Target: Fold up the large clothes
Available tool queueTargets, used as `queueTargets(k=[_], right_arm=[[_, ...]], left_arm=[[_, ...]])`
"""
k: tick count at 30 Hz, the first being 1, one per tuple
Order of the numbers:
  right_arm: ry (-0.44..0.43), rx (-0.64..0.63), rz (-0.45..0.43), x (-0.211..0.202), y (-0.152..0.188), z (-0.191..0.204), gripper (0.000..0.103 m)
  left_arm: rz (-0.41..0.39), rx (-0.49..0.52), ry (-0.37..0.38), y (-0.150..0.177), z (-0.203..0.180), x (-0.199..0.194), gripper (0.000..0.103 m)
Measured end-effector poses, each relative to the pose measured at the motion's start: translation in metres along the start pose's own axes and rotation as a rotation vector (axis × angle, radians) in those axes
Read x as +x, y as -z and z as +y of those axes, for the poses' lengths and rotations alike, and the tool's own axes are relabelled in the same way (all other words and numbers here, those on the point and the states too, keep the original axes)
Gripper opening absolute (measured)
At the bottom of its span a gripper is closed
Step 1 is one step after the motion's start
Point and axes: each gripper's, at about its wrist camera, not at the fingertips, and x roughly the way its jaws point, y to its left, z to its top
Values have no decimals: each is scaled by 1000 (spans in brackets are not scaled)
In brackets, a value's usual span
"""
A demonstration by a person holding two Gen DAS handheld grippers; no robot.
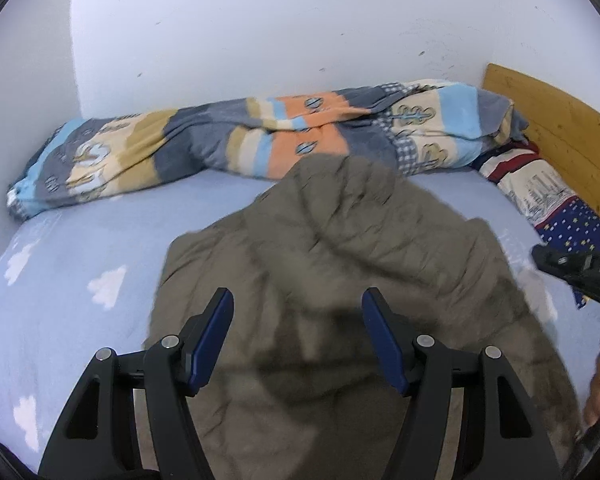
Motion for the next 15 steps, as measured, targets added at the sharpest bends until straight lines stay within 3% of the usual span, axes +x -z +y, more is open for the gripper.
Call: queueTargets(k=[4,7,12,15], right_arm=[[41,-76,7,26,-26,13,20],[52,-96,14,43,-36,14,20],[70,-151,67,83,-36,11,20],[94,-208,124,108,-21,8,20]], left_arm=[[0,55,0,-23,-22,31,66],[48,66,3,-24,-26,62,66],[136,45,-68,4,-5,99,66],[180,-18,-47,26,14,115,67]])
